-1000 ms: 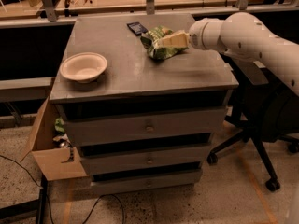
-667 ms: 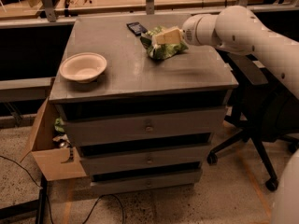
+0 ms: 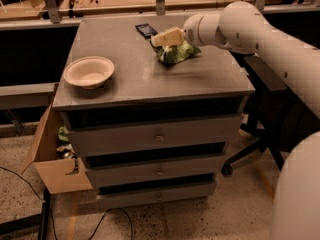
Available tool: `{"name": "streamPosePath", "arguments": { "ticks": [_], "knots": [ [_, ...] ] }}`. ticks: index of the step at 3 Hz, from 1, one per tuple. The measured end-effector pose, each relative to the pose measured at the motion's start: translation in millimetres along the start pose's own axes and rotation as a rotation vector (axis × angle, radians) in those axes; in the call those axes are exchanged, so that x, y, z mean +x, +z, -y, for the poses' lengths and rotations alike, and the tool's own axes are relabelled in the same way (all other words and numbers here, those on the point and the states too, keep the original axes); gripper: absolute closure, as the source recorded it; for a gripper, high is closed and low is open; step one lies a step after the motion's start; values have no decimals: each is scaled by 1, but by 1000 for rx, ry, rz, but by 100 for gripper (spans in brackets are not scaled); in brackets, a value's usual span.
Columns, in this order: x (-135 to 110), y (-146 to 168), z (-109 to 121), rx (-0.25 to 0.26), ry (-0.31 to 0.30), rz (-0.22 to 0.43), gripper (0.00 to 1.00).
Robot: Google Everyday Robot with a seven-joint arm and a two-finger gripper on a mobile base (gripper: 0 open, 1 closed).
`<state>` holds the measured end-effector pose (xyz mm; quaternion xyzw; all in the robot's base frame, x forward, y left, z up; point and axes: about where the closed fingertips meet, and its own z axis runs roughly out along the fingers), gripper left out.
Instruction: Place green jalapeno chip bag into paper bowl
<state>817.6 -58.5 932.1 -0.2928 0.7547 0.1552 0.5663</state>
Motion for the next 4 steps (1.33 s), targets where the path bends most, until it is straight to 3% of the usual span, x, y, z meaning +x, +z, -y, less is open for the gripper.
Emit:
{"name": "streamPosePath", "arguments": {
  "ticks": [1,3,4],
  "knots": [
    [19,17,-9,-11,-9,-43,0],
    [53,33,-13,3,-32,-109,42],
    [57,33,-7,21,-46,-114,64]
  ]
}}
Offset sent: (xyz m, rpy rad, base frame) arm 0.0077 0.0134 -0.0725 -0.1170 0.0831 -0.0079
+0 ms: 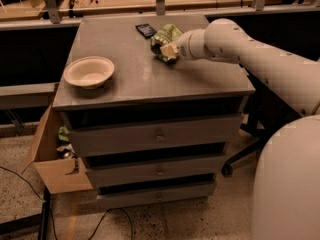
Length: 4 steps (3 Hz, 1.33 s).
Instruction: Place green jalapeno chip bag into paper bowl
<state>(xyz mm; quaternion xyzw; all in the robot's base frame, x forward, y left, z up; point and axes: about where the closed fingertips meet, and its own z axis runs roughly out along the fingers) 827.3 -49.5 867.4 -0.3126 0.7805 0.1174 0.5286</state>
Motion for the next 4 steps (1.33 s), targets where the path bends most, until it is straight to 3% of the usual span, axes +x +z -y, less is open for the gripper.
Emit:
{"name": "streamPosePath", "arguments": {
  "ticks": [1,2,3,4],
  "knots": [
    [-11,-9,4,-27,-20,30,88],
    [-51,-31,-3,-115,-72,106,100],
    [-95,-60,-21,-219,-85,196,100],
    [-95,-60,-21,-219,-85,196,100]
  ]
}}
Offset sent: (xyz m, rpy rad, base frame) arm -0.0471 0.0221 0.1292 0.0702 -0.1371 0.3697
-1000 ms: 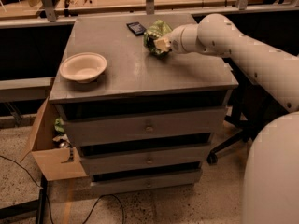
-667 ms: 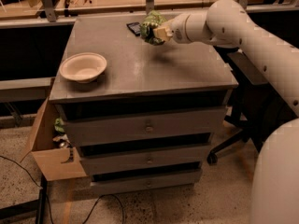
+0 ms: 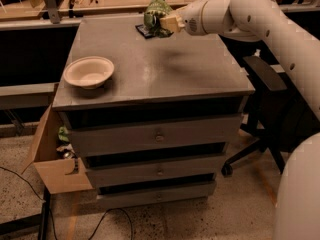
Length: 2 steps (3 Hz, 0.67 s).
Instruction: Place green jalapeno chip bag into paper bowl
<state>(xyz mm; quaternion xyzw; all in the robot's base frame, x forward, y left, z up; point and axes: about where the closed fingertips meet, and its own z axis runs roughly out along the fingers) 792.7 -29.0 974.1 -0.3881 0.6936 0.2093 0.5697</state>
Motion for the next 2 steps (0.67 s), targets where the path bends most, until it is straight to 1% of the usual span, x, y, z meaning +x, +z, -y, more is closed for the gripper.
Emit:
{"name": "streamPosePath", "arguments": {
  "ticks": [1,2],
  "knots": [
    [-23,20,-30,-70,-13,47,100],
    [-55,52,-75,-175,-50,96,100]
  ]
}}
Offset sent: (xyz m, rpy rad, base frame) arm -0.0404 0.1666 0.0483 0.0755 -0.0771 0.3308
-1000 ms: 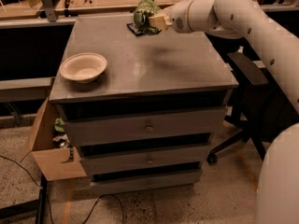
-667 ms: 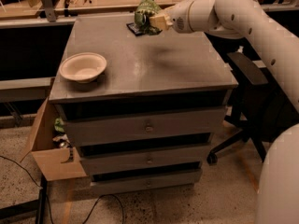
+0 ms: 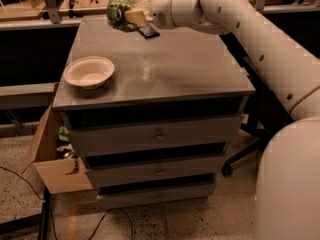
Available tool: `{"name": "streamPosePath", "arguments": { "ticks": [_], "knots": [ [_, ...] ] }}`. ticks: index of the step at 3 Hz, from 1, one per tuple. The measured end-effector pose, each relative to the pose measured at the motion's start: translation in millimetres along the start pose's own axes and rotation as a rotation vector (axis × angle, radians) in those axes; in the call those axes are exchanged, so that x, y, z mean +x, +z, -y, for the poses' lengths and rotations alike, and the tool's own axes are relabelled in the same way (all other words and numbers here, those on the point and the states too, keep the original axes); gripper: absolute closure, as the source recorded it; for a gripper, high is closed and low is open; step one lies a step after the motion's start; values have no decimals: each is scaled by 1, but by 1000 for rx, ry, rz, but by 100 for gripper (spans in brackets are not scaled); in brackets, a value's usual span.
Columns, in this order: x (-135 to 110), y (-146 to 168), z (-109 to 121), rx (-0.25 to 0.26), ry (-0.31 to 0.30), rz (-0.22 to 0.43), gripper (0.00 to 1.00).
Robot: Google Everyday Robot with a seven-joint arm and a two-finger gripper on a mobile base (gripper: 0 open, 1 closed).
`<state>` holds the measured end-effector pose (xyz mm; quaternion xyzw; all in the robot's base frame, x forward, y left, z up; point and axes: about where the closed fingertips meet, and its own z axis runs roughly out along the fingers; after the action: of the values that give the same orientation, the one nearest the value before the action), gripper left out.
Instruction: Place green jalapeno chip bag into paper bowl
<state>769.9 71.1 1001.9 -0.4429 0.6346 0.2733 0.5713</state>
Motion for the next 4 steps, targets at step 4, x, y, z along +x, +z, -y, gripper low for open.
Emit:
{"name": "streamPosePath", "arguments": {
  "ticks": [4],
  "knots": [
    [-5,46,-81,-254,8,-24,100]
  ]
}}
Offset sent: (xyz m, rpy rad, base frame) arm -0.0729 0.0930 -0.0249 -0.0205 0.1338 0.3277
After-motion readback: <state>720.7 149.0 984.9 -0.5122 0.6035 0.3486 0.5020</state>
